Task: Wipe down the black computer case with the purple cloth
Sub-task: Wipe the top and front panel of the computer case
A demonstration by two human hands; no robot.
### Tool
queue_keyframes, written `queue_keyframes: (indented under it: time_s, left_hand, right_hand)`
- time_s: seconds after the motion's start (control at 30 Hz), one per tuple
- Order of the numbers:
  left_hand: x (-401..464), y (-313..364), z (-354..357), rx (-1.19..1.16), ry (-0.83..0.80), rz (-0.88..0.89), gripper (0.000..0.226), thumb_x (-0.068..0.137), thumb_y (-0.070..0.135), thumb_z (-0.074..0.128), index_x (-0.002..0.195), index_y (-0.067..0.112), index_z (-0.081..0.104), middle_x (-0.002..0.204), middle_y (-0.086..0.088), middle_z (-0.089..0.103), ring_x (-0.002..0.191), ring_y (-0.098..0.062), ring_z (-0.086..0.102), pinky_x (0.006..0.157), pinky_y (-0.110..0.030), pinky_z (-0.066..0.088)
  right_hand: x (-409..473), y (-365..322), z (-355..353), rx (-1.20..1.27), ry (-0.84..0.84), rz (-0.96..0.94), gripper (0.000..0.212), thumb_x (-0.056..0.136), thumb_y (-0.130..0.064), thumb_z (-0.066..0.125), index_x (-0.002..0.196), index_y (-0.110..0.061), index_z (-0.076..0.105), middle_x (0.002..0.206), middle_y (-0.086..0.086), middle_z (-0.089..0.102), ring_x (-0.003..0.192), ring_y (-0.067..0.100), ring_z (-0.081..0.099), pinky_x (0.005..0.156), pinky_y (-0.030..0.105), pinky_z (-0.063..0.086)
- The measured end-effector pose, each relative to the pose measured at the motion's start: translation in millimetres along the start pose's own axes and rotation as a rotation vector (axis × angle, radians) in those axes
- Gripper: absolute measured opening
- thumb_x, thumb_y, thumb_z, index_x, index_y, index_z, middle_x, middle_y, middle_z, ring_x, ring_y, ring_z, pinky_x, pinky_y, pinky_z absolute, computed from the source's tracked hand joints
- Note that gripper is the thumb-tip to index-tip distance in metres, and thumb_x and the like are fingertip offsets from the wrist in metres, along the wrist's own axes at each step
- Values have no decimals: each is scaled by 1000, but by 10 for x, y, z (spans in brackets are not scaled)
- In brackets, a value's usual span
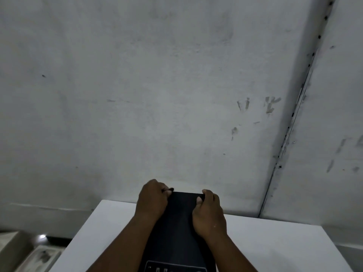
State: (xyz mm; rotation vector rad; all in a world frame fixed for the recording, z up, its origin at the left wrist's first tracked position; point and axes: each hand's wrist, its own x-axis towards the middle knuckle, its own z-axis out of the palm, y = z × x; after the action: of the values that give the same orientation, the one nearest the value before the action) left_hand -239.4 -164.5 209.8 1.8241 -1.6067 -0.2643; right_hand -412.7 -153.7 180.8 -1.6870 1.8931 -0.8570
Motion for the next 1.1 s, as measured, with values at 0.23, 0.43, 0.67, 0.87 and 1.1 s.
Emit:
queue_keyframes:
  time_s: [0.23,0.43,0.67,0.87,1.1]
  left_hand:
    - [-69,174,149,12,-53,74,15,95,24,69,82,21,77,89,7,58,89,-12,61,76,-20,36]
    - [-145,152,140,33,-118,199,16,98,31,67,101,25,81,93,6,60,90,-7,54,80,-19,35]
    - [30,174,248,42,45,-39,14,98,21,65,95,15,76,96,1,54,99,-19,62,77,-22,37]
    - [-98,225,239,35,-153,217,17,97,34,66,101,29,81,91,9,59,88,-7,55,79,-19,36]
    - [67,176,241,-24,42,-61,14,96,25,69,90,20,81,98,-2,67,96,-18,65,82,-23,44]
  right_hand:
    - [36,-17,-13,-26,-25,17,39,110,-36,31,147,-27,37,143,3,48,123,29,55,94,41,47]
    - [25,-16,-18,-12,-28,14,37,110,-37,31,145,-30,38,140,2,50,120,28,56,93,41,48]
    - [27,-21,-16,-12,-21,10,36,109,-35,31,144,-30,39,138,2,50,120,29,56,94,43,49]
    - [41,-31,-24,-23,-26,24,37,109,-37,31,144,-30,40,139,2,50,121,29,56,95,43,48]
    - [15,-49,-38,-9,-27,27,35,109,-35,32,143,-30,41,138,2,51,119,29,57,93,41,48]
